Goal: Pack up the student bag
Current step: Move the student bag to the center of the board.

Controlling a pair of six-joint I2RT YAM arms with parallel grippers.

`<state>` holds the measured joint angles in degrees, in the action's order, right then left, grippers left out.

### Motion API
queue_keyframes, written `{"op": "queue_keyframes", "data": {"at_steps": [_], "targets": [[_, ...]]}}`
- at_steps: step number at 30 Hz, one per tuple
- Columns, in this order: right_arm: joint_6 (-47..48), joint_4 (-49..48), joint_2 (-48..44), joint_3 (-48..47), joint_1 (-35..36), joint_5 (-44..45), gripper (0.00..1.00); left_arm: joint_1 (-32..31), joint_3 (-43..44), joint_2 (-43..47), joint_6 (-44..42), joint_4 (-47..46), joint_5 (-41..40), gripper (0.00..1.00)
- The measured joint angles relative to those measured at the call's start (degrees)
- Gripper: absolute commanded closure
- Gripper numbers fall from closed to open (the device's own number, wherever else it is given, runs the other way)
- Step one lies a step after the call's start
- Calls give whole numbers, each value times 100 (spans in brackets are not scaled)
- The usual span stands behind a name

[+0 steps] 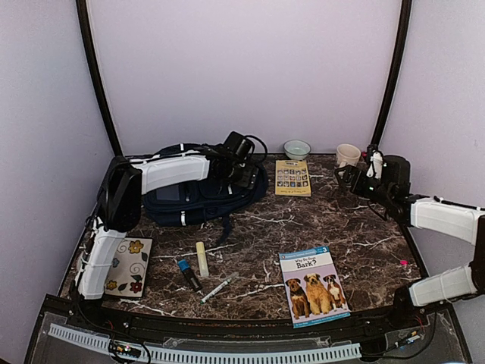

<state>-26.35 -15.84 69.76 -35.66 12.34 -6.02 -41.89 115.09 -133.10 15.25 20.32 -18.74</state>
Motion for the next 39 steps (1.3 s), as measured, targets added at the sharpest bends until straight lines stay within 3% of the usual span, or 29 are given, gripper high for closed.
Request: {"op": "queue_keyframes", "data": {"at_steps": [6, 13, 15, 18, 21, 26, 35, 39], "targets": [[57, 81, 72, -55, 66, 33, 0, 0, 857, -660, -101, 894, -116, 20], [81, 155, 122, -114, 105, 35, 0, 20, 1414, -1021, -138, 1432, -223, 34], [83, 175, 129, -120, 118, 37, 0, 20, 1421, -1049, -144, 1493, -286, 45], [85, 203, 133, -122, 122, 52, 0, 20, 1421, -1060, -210, 1554, -330, 77], [85, 240, 142, -138, 125, 68, 0, -50, 1427, -1060, -269, 1563, -402, 100], [83, 317, 175, -240, 140, 94, 0, -107, 793, -772, -400, 1200, -531, 100], [229, 444, 282, -417, 461, 107, 0, -107, -2184, 1370, -654, 114, -177, 100], [387, 498, 505, -597, 791, -11, 0, -96, -3121, 2197, -828, -232, 144, 100]]}}
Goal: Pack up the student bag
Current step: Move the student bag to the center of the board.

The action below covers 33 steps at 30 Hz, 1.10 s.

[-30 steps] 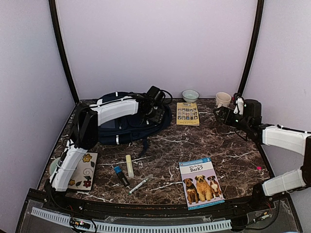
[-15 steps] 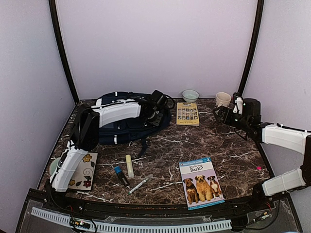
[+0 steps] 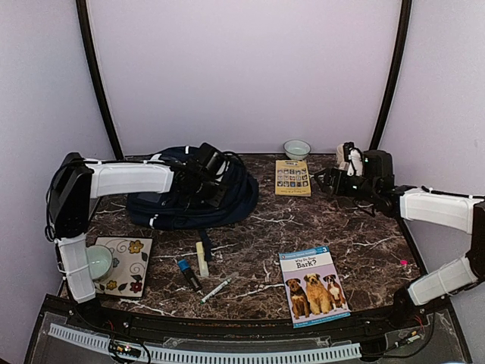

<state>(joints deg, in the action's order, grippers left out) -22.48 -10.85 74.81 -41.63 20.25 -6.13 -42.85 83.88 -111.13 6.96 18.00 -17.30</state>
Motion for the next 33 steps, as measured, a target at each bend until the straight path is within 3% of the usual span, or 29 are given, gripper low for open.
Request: {"op": "queue_keyframes", "data": {"at_steps": [12, 14, 16, 18, 21, 25, 29, 33], "targets": [[188, 330, 1814, -1375, 1038, -422, 0, -142, -1447, 890, -184, -610, -57, 98], [131, 387, 2151, -1665, 1150, -472, 0, -142, -1567, 973, -175, -706, -61, 90], [87, 446, 2505, -2002, 1255, -553, 1, -144, -1639, 1029, -127, -763, -79, 72], [50, 501, 2830, -2358, 1344, -623, 1, -149, -1735, 1108, -68, -811, -116, 61], [-17, 514, 3292, -2911, 1414, -743, 1, -162, -1919, 1329, 72, -807, -238, 49], [-105, 573, 3810, -3569, 1438, -870, 3, -168, -1987, 1690, 321, -691, -483, 46], [-210, 669, 4352, -4201, 1438, -975, 7, -168, -2090, 2140, 752, -286, -713, 35], [-330, 846, 4835, -4712, 1449, -1128, 8, -168, -2540, 2636, 1279, 240, -817, 36]]}}
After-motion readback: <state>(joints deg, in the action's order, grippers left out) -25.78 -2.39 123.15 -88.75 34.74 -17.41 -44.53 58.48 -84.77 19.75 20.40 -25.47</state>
